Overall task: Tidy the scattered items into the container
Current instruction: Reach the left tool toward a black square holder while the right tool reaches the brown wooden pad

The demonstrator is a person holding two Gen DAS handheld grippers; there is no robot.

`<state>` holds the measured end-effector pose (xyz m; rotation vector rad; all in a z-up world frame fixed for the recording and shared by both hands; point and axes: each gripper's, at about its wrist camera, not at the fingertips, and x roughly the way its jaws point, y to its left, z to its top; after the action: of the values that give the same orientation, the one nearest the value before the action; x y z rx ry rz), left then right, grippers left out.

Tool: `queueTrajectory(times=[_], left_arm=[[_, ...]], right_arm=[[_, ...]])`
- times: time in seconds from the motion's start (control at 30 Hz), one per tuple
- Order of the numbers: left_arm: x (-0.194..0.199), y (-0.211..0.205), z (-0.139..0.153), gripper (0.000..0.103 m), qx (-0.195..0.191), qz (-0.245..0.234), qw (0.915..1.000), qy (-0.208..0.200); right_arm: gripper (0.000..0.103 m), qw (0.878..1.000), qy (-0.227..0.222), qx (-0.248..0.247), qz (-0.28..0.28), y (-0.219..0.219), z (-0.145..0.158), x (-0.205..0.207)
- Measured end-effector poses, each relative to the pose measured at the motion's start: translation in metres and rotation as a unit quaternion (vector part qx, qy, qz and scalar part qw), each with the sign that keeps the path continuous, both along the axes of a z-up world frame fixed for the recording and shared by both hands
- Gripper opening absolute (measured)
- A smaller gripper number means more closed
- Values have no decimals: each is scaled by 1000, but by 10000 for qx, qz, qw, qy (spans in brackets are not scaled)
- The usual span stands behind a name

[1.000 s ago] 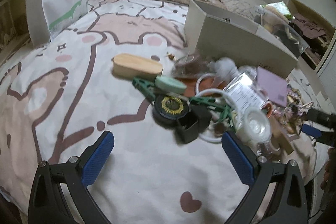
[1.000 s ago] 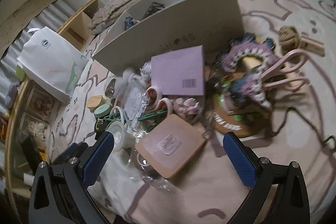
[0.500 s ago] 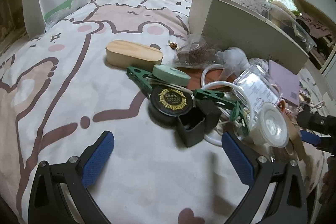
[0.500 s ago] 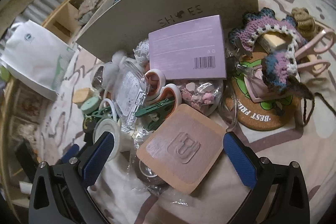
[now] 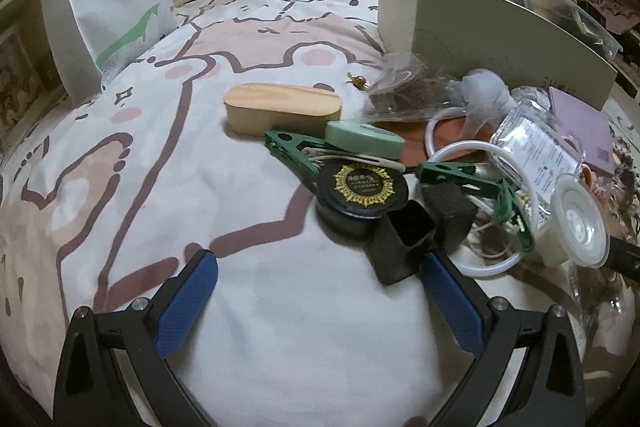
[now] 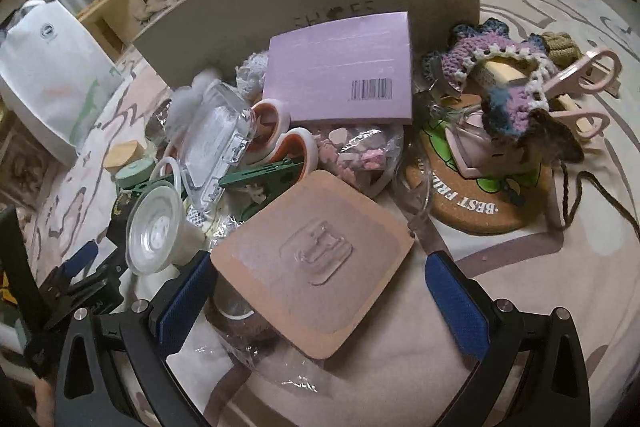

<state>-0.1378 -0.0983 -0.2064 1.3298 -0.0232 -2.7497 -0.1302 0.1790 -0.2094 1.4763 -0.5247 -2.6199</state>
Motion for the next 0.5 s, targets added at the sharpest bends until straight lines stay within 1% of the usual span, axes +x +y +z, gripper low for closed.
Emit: queueTrajectory(times=[0.07,0.2,0.3,0.5], left_arm=[[2,-4,0,103,-40,23,10000,24],[5,-17,0,103,-20,73,10000,65],[7,-23,1,103,25,75,9999,84],[9,-25,-4,103,42,-7,9999,103]], right_arm=[[103,9999,122,7,-9,4,-1,6],[103,9988,432,217,75,6,0,19],[103,9974,666,282,37,10,0,29],[103,9968,713,360,-36,11,2,36]])
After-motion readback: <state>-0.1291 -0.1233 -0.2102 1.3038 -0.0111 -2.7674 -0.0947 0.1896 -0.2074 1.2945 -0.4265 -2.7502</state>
